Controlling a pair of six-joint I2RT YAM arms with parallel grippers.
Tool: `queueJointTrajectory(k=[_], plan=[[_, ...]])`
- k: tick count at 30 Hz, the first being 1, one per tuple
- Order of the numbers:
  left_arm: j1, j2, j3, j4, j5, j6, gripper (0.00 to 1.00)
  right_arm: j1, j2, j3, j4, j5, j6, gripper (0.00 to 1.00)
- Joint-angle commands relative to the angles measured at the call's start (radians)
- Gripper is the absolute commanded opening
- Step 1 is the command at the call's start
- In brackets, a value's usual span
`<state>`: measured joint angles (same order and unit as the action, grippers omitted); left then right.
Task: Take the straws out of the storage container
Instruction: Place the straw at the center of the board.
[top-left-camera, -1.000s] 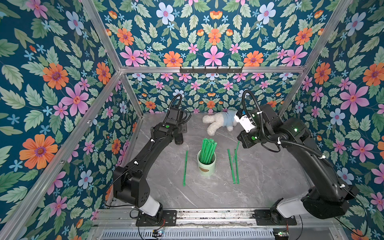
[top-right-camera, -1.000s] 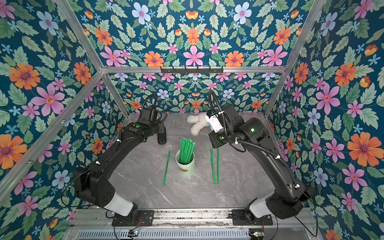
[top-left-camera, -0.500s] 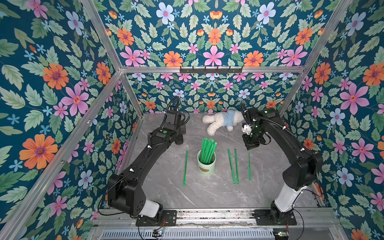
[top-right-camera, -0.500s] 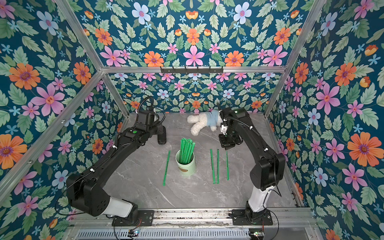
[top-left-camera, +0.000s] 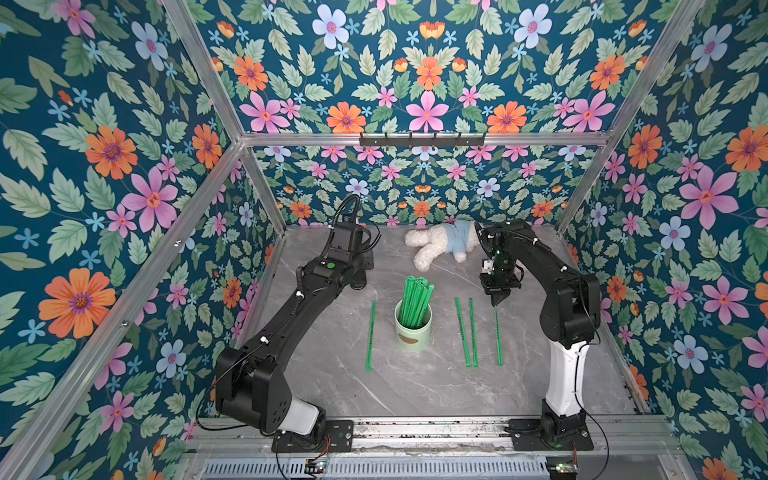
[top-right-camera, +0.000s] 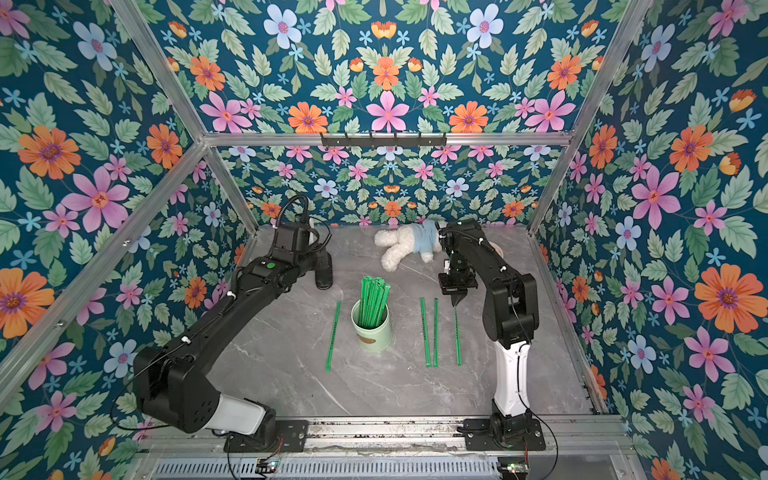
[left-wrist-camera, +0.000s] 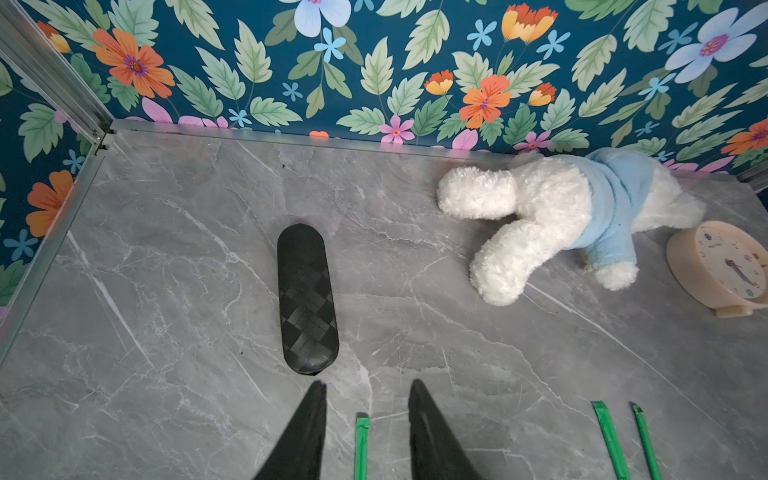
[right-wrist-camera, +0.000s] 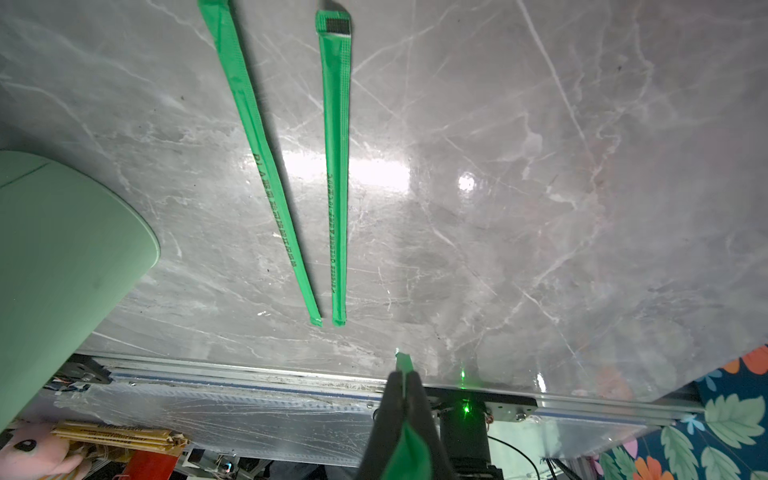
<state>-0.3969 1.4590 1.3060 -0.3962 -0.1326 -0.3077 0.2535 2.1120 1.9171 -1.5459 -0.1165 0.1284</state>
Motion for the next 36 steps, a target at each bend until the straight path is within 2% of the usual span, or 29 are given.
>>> queueJointTrajectory(k=[1,10,21,36], plan=[[0.0,-0.001,0.001,0.011,-0.004,0.003,0.36,0.0,0.028,0.017,-0.019,-0.017,0.005,0.0],[0.001,-0.002,-0.004,0.016,-0.021,0.005,0.37,0.001,0.093,0.032,0.024,-0.015,0.007,0.02],[0.001,-0.004,-0.008,0.019,-0.029,0.006,0.37,0.0,0.172,0.104,0.041,-0.013,0.023,0.09],[0.0,0.0,-0.008,0.018,-0.018,0.008,0.38,0.001,0.142,-0.005,0.156,-0.022,0.081,0.22]])
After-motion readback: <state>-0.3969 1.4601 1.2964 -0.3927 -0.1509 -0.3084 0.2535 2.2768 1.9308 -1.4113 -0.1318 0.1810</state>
